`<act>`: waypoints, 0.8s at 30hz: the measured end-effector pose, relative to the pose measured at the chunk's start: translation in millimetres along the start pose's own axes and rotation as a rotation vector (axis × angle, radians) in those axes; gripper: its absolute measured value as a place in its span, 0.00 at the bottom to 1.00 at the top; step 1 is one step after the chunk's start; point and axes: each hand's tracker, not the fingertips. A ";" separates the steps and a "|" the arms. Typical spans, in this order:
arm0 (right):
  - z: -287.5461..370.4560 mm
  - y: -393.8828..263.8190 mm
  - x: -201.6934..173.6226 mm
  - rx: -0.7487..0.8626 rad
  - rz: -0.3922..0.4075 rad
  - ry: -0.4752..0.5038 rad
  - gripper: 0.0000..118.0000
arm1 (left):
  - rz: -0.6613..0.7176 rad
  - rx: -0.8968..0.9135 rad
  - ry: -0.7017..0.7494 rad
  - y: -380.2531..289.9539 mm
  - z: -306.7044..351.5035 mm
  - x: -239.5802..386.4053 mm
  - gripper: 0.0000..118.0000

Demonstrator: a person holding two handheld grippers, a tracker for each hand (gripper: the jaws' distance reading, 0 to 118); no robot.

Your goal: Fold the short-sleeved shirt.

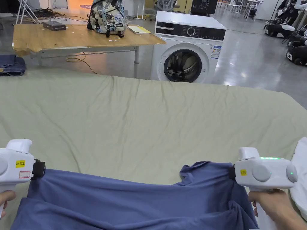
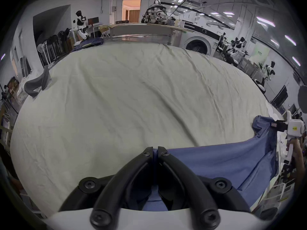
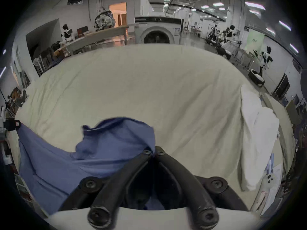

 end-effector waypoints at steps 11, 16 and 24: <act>112.5 -38.8 11.3 0.119 0.008 0.006 0.00 | 0.000 0.095 -0.057 -41.6 75.8 -14.9 0.00; 154.8 -75.9 14.4 0.112 0.031 0.018 0.00 | -0.016 0.097 -0.075 -71.9 103.1 -19.6 0.00; 165.2 -156.3 17.2 -0.029 0.046 0.033 0.00 | -0.040 -0.011 -0.076 -141.3 114.7 -26.2 0.00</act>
